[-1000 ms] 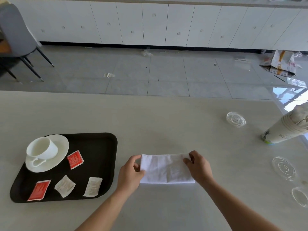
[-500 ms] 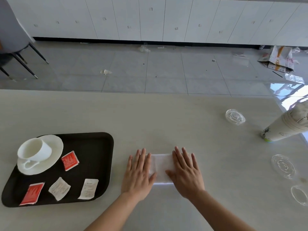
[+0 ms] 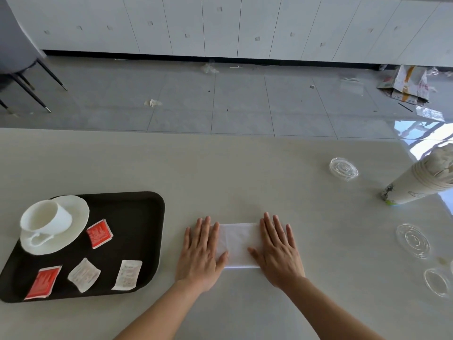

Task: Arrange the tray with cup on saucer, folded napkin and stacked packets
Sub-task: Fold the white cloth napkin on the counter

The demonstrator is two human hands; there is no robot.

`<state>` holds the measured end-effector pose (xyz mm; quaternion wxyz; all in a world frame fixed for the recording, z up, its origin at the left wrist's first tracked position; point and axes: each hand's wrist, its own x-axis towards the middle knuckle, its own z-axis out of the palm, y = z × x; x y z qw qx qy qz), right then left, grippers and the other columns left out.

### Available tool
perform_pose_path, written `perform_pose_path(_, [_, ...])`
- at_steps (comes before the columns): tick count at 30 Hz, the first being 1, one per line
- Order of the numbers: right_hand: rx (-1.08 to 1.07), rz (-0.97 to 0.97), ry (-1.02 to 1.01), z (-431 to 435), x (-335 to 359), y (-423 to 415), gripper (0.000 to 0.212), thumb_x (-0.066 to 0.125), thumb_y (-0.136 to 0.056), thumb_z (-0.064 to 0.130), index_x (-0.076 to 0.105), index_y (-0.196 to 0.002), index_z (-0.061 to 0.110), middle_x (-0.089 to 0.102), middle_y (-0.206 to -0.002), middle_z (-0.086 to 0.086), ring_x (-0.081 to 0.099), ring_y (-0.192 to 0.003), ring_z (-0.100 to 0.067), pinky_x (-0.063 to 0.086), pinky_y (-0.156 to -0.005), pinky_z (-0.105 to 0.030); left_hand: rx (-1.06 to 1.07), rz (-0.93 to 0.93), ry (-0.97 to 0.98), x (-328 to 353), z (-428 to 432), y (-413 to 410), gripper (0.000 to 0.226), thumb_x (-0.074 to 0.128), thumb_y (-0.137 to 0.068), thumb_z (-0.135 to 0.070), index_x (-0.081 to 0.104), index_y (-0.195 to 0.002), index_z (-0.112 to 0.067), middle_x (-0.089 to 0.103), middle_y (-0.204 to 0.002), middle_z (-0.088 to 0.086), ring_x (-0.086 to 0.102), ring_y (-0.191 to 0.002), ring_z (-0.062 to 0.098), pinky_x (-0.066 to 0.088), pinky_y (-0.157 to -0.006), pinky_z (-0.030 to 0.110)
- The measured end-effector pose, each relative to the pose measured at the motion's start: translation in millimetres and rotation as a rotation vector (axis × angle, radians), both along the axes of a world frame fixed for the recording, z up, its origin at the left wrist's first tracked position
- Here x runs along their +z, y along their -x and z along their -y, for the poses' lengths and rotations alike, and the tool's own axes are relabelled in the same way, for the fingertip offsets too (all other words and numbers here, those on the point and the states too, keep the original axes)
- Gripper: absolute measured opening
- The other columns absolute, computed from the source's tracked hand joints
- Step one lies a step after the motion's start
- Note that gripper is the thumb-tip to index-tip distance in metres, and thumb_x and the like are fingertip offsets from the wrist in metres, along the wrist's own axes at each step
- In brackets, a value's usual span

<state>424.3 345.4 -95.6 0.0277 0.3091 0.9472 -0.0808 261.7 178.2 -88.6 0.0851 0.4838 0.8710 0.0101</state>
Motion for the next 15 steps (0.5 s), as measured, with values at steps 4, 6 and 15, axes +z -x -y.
perform_pose_path(4, [0.014, 0.033, 0.012, 0, 0, 0, 0.083, 0.009, -0.093, 0.07, 0.008, -0.156, 0.016, -0.015, -0.162, 0.005, -0.02, -0.148, -0.02, -0.009, -0.119, -0.042, 0.039, 0.022, 0.038, 5, 0, -1, 0.077, 0.016, -0.093, -0.06, 0.001, -0.153, -0.014, -0.004, -0.161, 0.014, -0.007, -0.148, 0.034, 0.004, -0.12, 0.052])
perform_pose_path(6, [0.009, -0.017, -0.009, 1, 5, 0, 0.079, 0.013, -0.095, 0.067, 0.012, -0.156, 0.016, -0.011, -0.163, 0.004, -0.017, -0.149, -0.023, -0.006, -0.119, -0.045, 0.124, 0.091, 0.003, 11, 1, -4, 0.078, 0.026, -0.094, -0.059, 0.001, -0.153, -0.015, -0.007, -0.162, 0.014, -0.006, -0.149, 0.034, 0.009, -0.12, 0.049])
perform_pose_path(15, [-0.225, -0.701, 0.839, 75, 46, 35, 0.053, 0.047, -0.101, 0.037, 0.03, -0.15, 0.031, 0.027, -0.157, 0.022, 0.023, -0.143, 0.004, 0.023, -0.117, -0.026, 0.674, 0.329, -0.185, 39, 9, -14, 0.056, 0.058, -0.091, -0.043, 0.046, -0.133, -0.009, 0.059, -0.126, 0.01, 0.055, -0.115, 0.026, 0.046, -0.096, 0.037])
